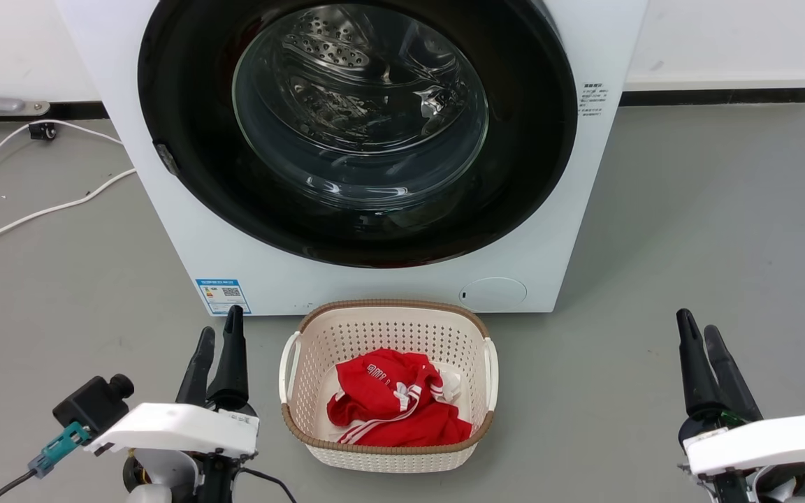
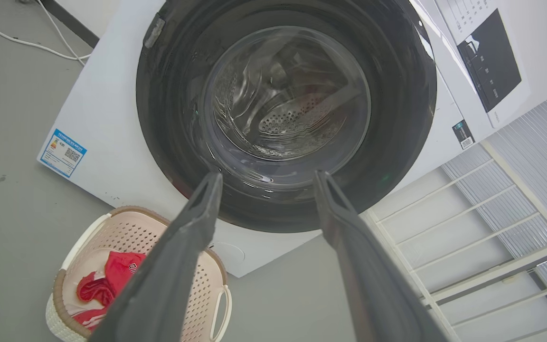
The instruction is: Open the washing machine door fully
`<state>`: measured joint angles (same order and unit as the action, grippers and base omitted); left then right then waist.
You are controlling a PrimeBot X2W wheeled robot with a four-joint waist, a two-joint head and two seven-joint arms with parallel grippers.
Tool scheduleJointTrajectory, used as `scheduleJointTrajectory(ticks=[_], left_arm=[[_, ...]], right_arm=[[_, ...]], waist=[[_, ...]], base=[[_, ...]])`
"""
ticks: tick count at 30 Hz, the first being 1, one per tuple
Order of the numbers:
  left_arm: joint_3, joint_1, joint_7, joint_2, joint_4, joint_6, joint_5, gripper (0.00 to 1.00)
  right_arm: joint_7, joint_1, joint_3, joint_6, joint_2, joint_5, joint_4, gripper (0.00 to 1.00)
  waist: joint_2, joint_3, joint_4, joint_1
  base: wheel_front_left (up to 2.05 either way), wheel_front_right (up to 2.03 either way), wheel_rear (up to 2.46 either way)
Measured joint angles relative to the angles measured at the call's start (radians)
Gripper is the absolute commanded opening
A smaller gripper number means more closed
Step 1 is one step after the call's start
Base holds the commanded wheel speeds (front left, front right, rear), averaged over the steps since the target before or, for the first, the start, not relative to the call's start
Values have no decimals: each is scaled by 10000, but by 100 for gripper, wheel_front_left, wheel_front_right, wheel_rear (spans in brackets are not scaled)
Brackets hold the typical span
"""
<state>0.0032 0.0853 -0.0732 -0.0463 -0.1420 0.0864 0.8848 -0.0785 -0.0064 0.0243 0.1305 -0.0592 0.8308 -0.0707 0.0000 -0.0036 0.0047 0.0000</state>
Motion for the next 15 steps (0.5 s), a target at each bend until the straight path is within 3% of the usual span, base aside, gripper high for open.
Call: scheduleJointTrajectory(ticks=[15], left_arm=[[-337,0,-449,-8,-105,-207,-2339,100]], right_arm=[[-449,176,-90,2,31,-2286,174,100]], waist=[[0,-38,1,0]], base=[[0,0,0]])
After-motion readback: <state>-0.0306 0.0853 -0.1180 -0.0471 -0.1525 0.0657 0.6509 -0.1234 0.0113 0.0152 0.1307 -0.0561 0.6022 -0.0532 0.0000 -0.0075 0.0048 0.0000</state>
